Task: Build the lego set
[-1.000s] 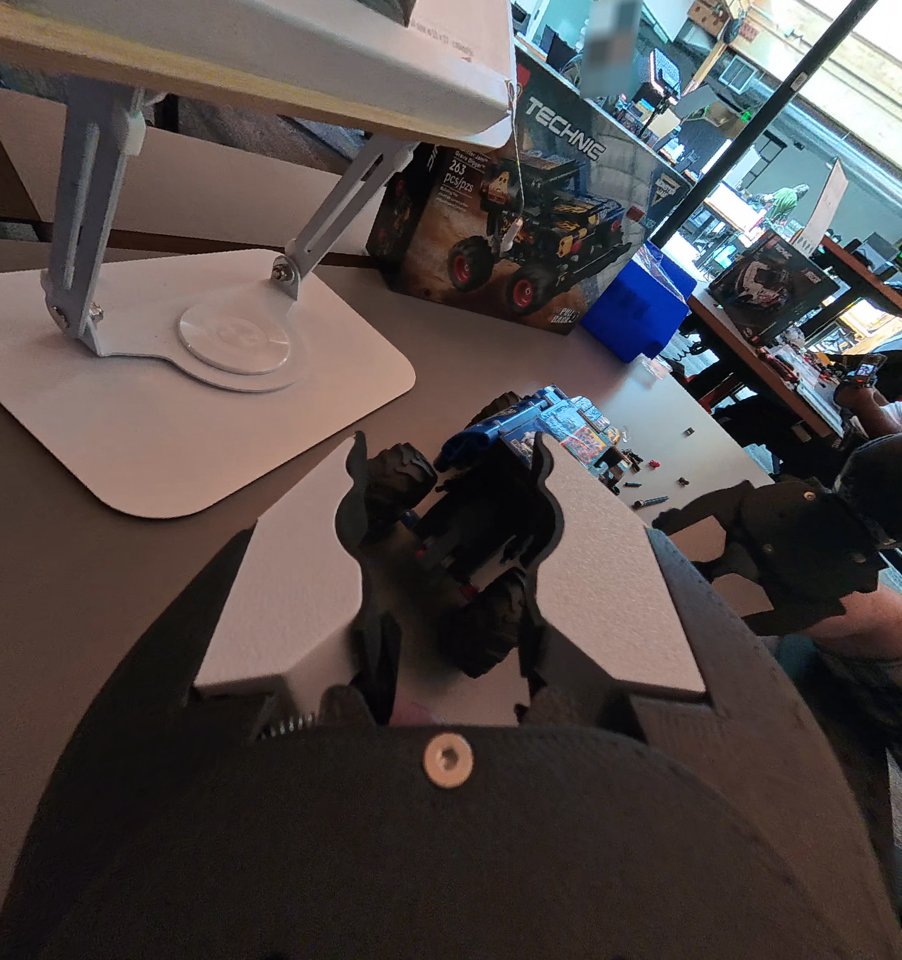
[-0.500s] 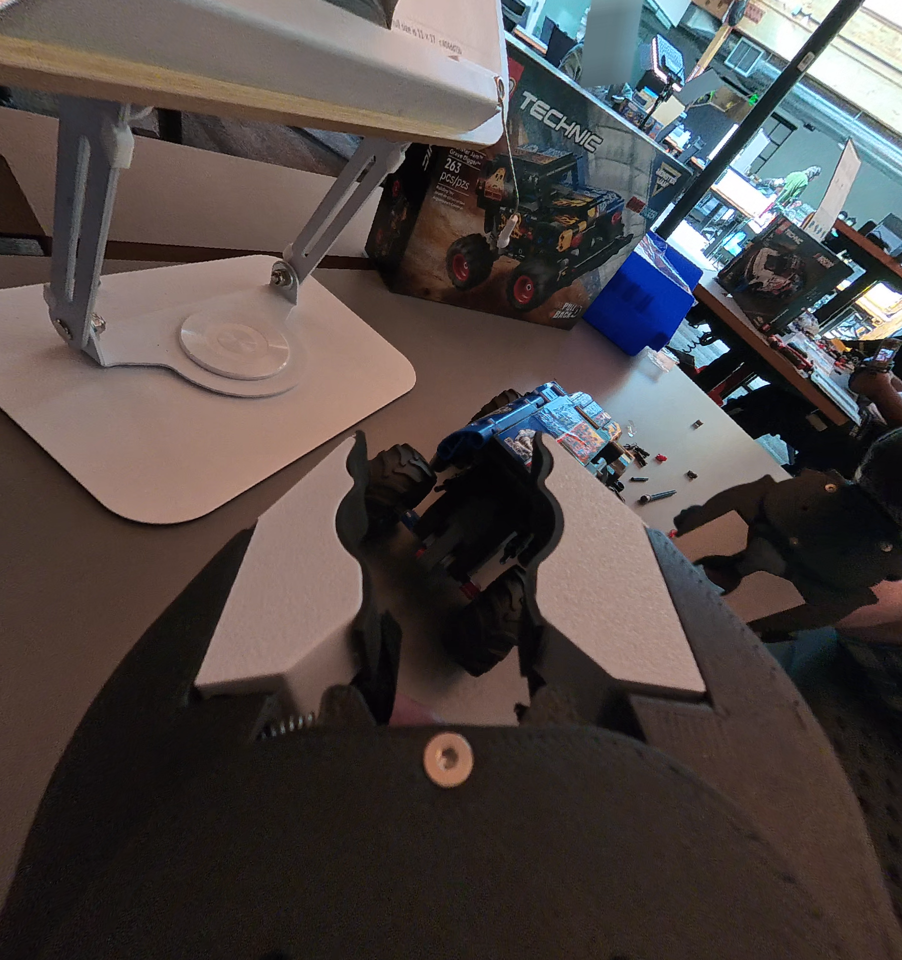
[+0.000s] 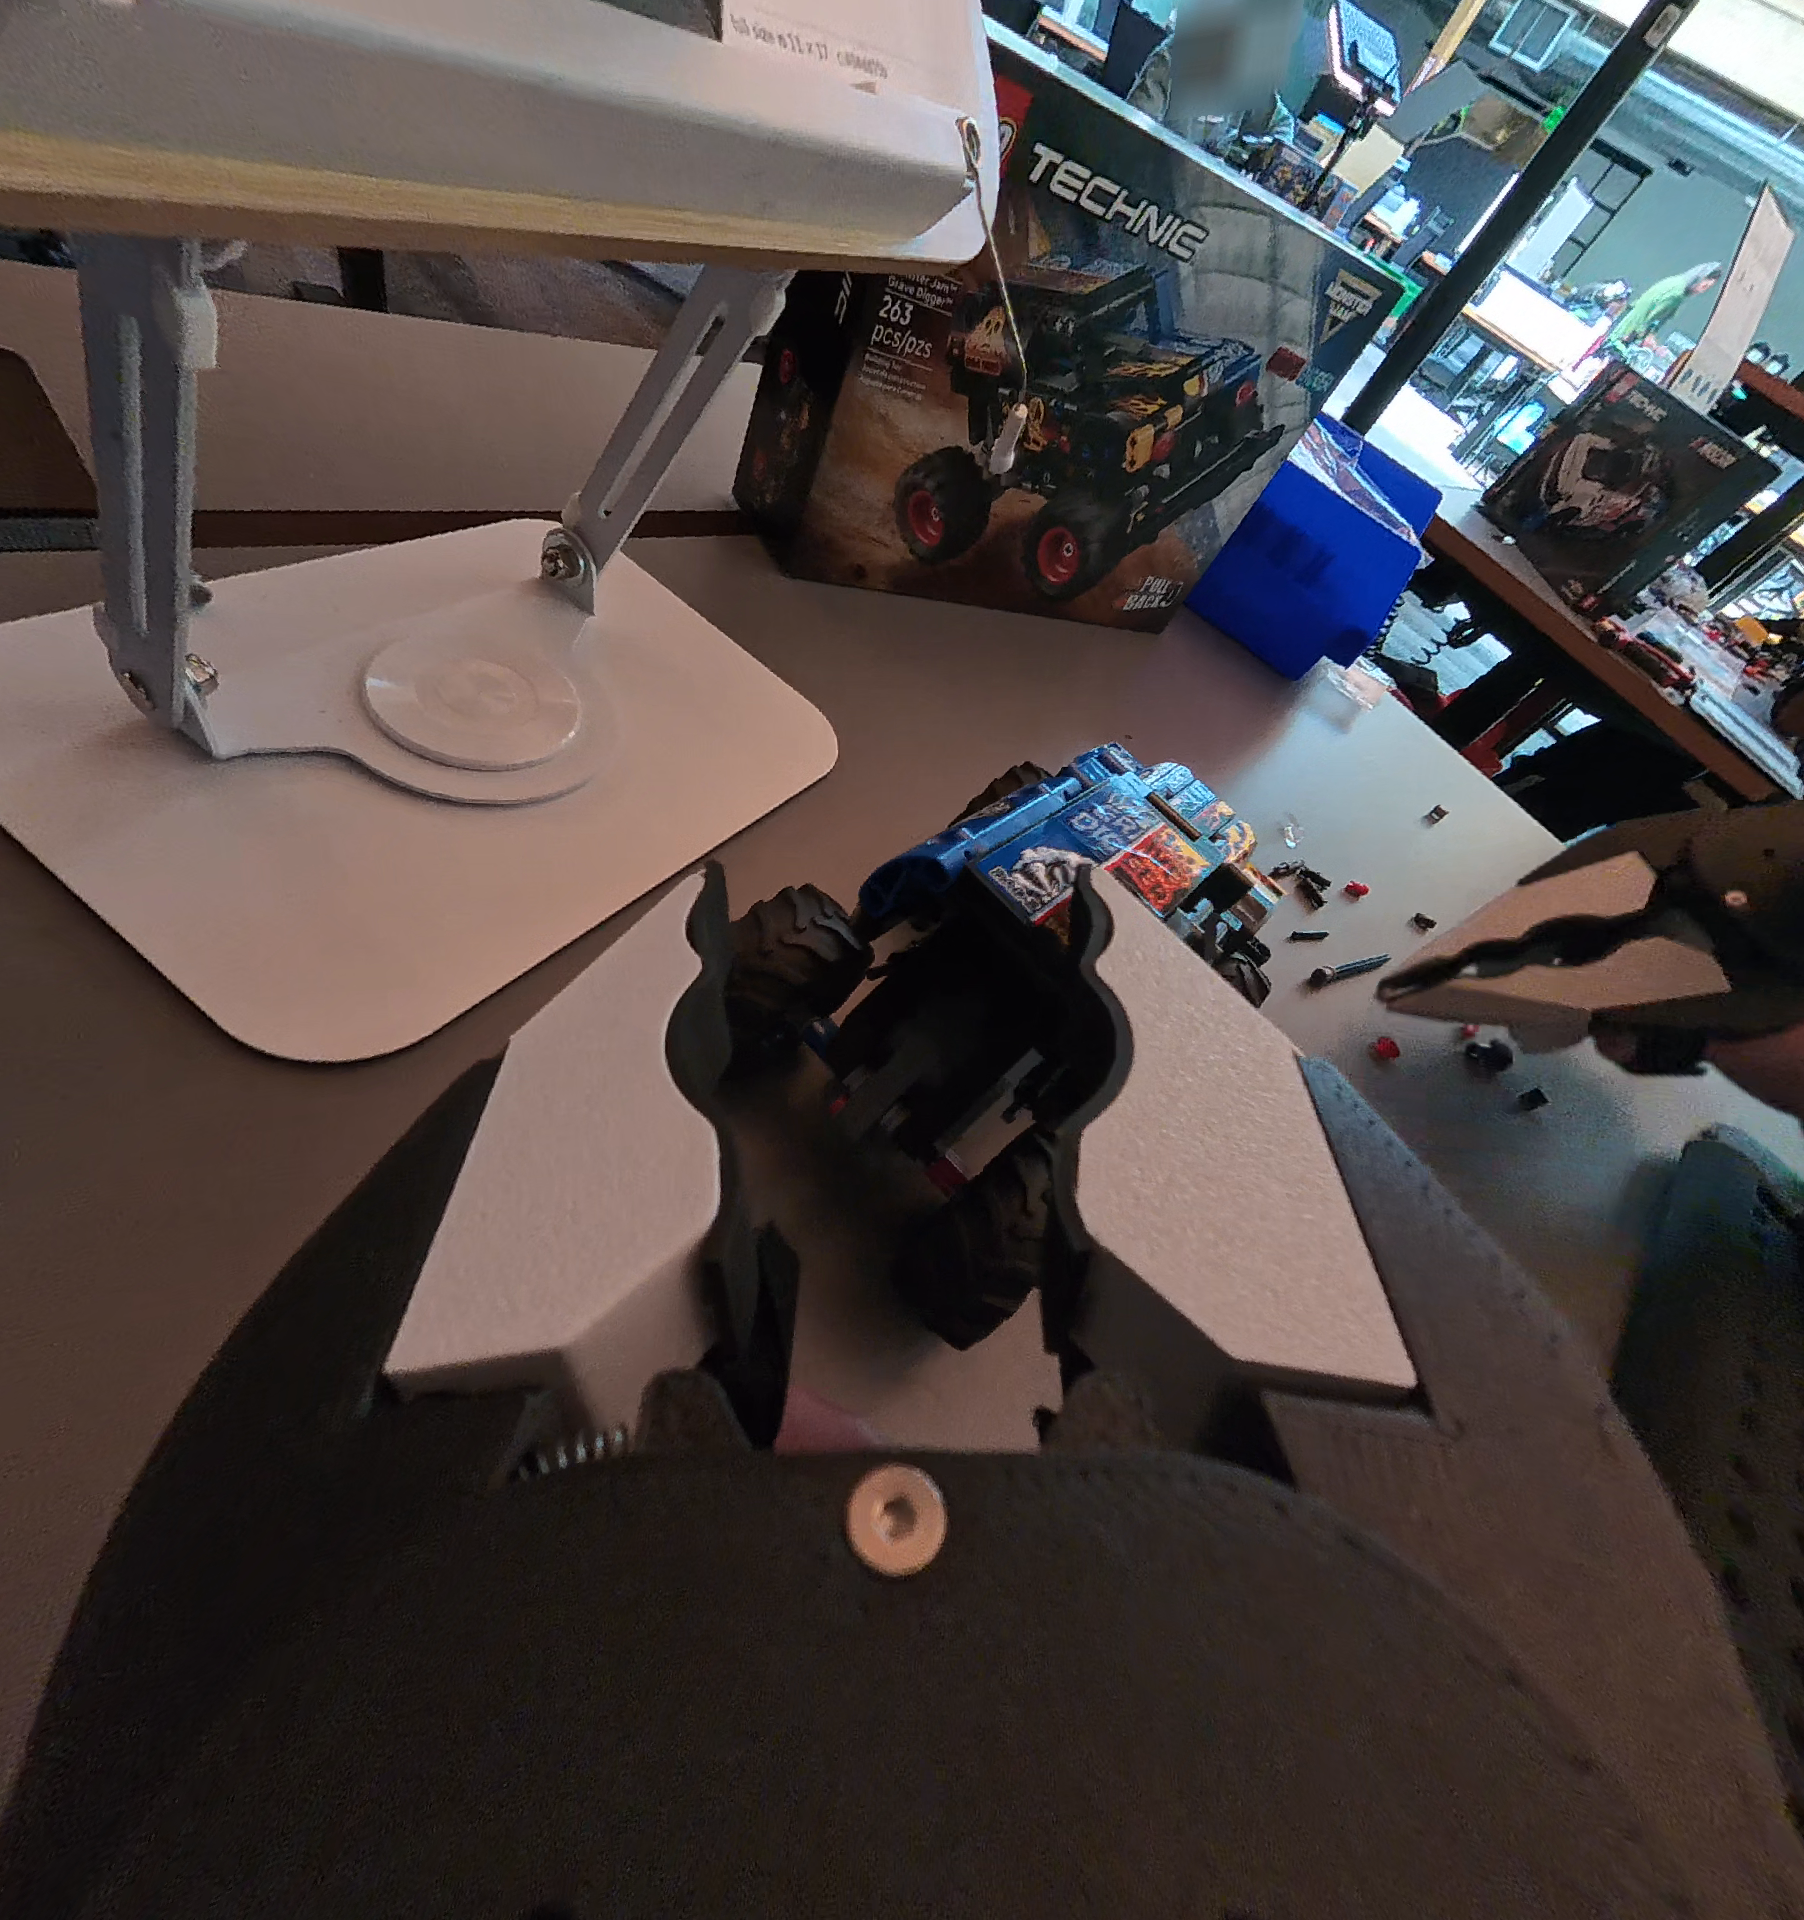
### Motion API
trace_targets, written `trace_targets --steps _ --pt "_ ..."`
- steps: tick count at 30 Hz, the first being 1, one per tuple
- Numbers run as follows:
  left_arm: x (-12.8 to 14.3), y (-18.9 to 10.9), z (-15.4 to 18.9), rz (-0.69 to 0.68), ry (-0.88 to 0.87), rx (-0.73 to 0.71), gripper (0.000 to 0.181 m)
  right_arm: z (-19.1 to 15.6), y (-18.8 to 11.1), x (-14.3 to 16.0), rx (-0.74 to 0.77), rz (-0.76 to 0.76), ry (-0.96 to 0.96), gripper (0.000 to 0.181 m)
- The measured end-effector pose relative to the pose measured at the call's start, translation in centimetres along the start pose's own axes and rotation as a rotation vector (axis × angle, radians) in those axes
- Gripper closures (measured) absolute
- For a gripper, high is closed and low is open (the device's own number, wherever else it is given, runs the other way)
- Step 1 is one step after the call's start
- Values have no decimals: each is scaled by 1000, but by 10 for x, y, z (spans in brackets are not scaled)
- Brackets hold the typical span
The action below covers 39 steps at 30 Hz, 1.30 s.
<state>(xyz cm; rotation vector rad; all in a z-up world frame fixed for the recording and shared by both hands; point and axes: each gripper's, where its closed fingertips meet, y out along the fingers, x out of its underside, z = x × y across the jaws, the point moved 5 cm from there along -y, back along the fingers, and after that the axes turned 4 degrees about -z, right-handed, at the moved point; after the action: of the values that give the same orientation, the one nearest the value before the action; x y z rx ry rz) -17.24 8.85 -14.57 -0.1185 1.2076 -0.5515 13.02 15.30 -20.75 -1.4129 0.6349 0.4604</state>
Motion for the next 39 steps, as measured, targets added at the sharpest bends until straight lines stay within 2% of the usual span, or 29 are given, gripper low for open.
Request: trace_targets --steps 3,7,11,14,17,21,25,27,29,32,34,36,39 --pt "0 1 4 -6 36 -10 112 19 -13 24 30 -13 74 176" --pt "-5 0 15 21 95 -12 108 24 -16 43 42 -34 105 168" --pt "-12 -10 26 73 199 -70 101 25 -21 50 66 -21 134 143" --pt "-13 -23 49 132 265 -45 92 18 -33 48 61 29 143 132" --pt "1 -32 73 111 344 -53 82 6 -44 37 76 87 137 109" --pt "43 -29 99 -45 461 -62 71 -32 -39 9 24 129 107 93" --pt "82 -24 87 -220 488 -146 59 -66 -12 -17 -16 102 56 71" --pt "91 -28 78 -255 500 -180 69 -72 7 -22 8 53 26 59" --pt "100 -30 65 -301 485 -207 78 -73 26 -24 14 14 32 57" --pt "116 -33 47 -368 481 -219 73 -74 47 -22 34 -26 49 52" --pt "128 -33 38 -430 445 -212 65 -74 50 -23 23 -23 63 52" --pt "127 -35 34 -417 429 -242 62 -72 49 -23 49 -17 70 50" --pt "128 -38 35 -395 439 -278 62 -73 51 -22 27 -5 107 55"
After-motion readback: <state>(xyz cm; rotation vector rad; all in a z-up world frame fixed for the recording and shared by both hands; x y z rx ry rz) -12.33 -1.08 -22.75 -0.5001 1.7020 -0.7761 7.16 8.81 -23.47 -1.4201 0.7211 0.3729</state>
